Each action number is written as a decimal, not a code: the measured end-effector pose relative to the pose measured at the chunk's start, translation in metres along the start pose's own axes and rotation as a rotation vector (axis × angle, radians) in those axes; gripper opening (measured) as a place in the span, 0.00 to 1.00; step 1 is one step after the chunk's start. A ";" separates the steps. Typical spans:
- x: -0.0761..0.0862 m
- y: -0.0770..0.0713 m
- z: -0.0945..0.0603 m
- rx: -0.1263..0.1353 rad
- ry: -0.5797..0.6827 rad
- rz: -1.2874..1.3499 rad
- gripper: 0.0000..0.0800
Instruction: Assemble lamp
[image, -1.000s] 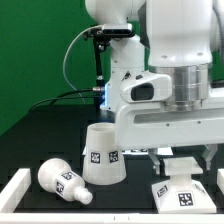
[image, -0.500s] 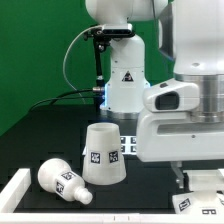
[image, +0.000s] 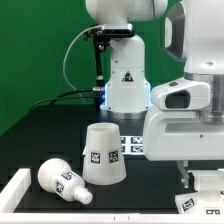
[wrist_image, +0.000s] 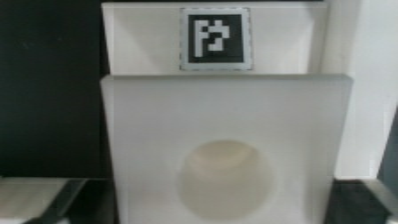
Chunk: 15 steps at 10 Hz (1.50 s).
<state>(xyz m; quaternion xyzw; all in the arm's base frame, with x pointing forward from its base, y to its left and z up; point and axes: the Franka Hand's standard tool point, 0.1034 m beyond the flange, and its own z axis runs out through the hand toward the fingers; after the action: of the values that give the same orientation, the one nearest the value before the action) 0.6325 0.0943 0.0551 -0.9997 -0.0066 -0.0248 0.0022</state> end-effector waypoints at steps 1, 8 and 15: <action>0.000 0.000 0.000 0.000 0.000 0.000 0.83; -0.016 0.047 -0.082 0.036 0.054 -0.082 0.87; -0.025 0.117 -0.091 0.010 0.057 -0.203 0.87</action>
Offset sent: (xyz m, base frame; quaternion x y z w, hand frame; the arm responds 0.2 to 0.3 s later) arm -0.0142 0.0125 0.0565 0.0621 -0.0258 0.0135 0.9976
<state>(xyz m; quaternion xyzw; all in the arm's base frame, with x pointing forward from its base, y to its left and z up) 0.6041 -0.0234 0.1441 -0.9927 -0.1079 -0.0532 0.0051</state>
